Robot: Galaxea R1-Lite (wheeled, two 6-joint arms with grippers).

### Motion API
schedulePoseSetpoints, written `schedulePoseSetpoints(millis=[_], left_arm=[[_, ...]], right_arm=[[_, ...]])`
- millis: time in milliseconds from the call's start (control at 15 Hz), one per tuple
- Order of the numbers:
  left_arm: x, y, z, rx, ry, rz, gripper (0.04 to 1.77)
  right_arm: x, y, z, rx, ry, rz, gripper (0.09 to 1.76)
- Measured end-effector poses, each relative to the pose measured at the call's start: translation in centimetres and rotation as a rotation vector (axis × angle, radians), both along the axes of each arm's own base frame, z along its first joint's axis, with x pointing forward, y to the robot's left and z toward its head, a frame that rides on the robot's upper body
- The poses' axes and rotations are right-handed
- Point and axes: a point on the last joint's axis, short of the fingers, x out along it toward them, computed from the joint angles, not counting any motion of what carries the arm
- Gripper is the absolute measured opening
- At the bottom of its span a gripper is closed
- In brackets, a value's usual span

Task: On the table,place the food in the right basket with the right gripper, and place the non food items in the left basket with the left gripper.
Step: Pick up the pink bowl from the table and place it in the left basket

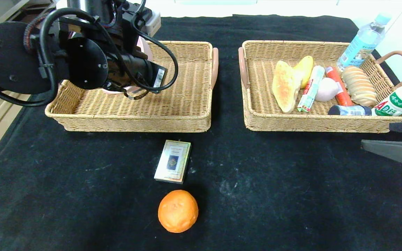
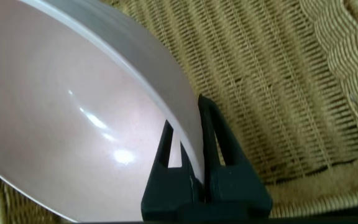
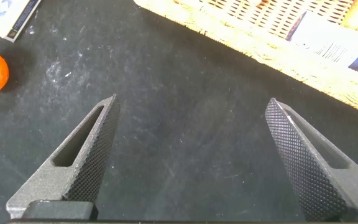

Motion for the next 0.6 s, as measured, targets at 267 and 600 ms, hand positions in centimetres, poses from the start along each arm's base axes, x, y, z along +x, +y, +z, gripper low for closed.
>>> schedulePoseSetpoints(millis=[267, 600], left_arm=[[1.9, -0.3, -0.7, -0.013, -0.041, -0.061, 0.19], [3.5, -0.3, -1.1, -0.013, -0.050, -0.085, 0.19]], right_arm=[[0.0, 0.0, 0.0, 0.000, -0.002, 0.000, 1.71], [-0.2, -0.1, 0.2, 0.001, -0.009, -0.003, 1.71]])
